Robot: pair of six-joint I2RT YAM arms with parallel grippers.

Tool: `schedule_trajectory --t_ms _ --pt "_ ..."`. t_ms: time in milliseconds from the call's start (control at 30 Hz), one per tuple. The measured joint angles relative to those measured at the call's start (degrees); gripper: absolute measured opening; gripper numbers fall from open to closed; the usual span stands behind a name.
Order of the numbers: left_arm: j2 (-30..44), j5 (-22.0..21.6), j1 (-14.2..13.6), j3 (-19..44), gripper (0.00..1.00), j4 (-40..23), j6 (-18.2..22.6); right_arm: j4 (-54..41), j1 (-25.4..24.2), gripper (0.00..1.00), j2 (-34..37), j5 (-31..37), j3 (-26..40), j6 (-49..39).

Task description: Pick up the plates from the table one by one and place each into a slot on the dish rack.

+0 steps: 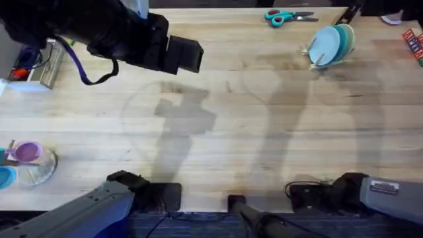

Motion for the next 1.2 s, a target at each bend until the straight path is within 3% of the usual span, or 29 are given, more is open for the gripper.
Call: schedule_trajectory --t_ms 67,133,833,1200 --pt "0.00 0.00 0.00 0.00 0.993 0.02 0.00 -2.24 0.00 0.980 -2.13 0.01 0.00 0.19" --pt "0.00 0.00 0.00 0.00 0.993 0.02 0.00 -4.73 0.00 0.992 -4.28 0.00 0.00 0.24" --pt "0.00 0.00 0.00 0.00 0.994 0.00 0.00 -33.42 0.00 0.996 -30.22 -2.40 0.00 0.85" --pt "0.00 0.00 0.00 0.00 0.993 0.00 0.00 -46.85 0.00 0.996 -39.08 -2.43 0.00 0.85"
